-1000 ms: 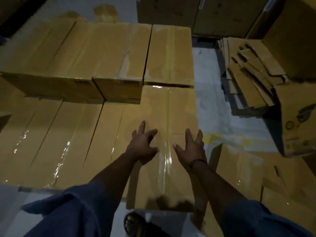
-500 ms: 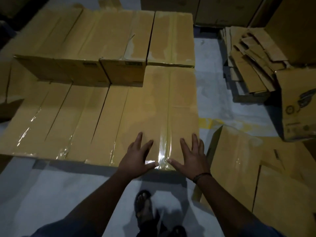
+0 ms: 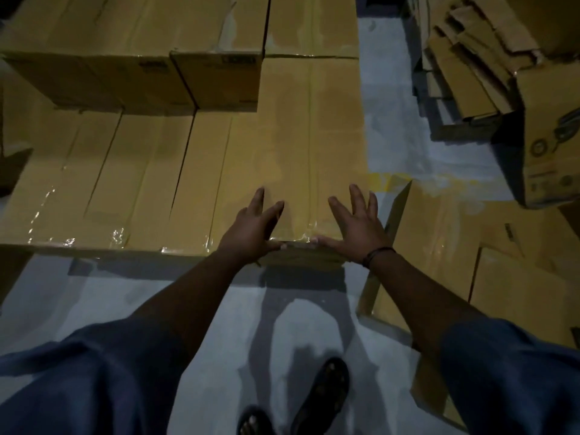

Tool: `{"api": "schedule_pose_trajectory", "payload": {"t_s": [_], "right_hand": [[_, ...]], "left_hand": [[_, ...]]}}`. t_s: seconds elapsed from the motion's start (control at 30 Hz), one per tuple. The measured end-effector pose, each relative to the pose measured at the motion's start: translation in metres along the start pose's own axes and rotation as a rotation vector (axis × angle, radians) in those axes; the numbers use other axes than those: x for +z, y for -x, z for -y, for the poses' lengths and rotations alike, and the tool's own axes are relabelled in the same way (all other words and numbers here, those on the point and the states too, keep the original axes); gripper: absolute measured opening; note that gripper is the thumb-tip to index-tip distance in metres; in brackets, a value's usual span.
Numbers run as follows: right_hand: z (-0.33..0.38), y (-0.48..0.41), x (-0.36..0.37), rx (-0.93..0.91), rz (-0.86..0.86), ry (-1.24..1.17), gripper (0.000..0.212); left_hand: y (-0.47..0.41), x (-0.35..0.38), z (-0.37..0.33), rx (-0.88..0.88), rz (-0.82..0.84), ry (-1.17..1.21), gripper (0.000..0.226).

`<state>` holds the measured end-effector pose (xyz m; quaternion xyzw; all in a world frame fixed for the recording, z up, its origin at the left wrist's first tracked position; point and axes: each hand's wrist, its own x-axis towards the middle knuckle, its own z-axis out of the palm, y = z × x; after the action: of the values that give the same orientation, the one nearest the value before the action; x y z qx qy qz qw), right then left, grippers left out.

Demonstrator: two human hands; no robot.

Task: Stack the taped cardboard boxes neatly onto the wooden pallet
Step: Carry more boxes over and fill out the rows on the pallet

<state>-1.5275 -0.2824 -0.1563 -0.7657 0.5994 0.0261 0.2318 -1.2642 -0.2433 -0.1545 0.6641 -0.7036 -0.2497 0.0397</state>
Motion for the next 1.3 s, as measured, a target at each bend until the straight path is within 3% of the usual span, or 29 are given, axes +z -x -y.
{"api": "schedule_pose_trajectory", "payload": {"t_s": [0.63,0.73,0.87,0.97,1.03,1.1,1.23,1.3], "right_hand": [[0.009,-0.008,0.006,0.005,0.005,-0.07,0.109],[0.005,-0.004,0.002,0.06,-0.081,-0.311,0.108],[0.001,-0.011,-0.007,0.408,-0.169,-0.791,0.094],[-0.015,-0.031,0.0,0.686,-0.082,-1.155,0.081],[-0.029,-0.043,0.014,0.815,0.014,-1.364,0.089],[-0.043,-0.053,0.033,0.898,0.082,-1.479,0.093],[-0.061,-0.066,0.063,0.935,0.127,-1.624,0.077],[-0.061,-0.07,0.064,0.919,0.158,-1.602,0.09]], "left_hand": [[-0.003,-0.009,0.008,-0.062,0.04,-0.027,0.106],[-0.005,-0.012,-0.004,-0.097,0.03,-0.141,0.108],[-0.02,-0.026,-0.039,-0.084,0.033,-0.179,0.11],[-0.039,-0.027,-0.069,-0.03,0.057,-0.208,0.105],[-0.052,-0.02,-0.086,0.018,0.08,-0.233,0.107],[-0.067,-0.008,-0.098,0.068,0.113,-0.271,0.107],[-0.097,0.014,-0.114,0.153,0.038,-0.256,0.082],[-0.107,0.021,-0.117,0.167,-0.046,-0.21,0.07]]}}
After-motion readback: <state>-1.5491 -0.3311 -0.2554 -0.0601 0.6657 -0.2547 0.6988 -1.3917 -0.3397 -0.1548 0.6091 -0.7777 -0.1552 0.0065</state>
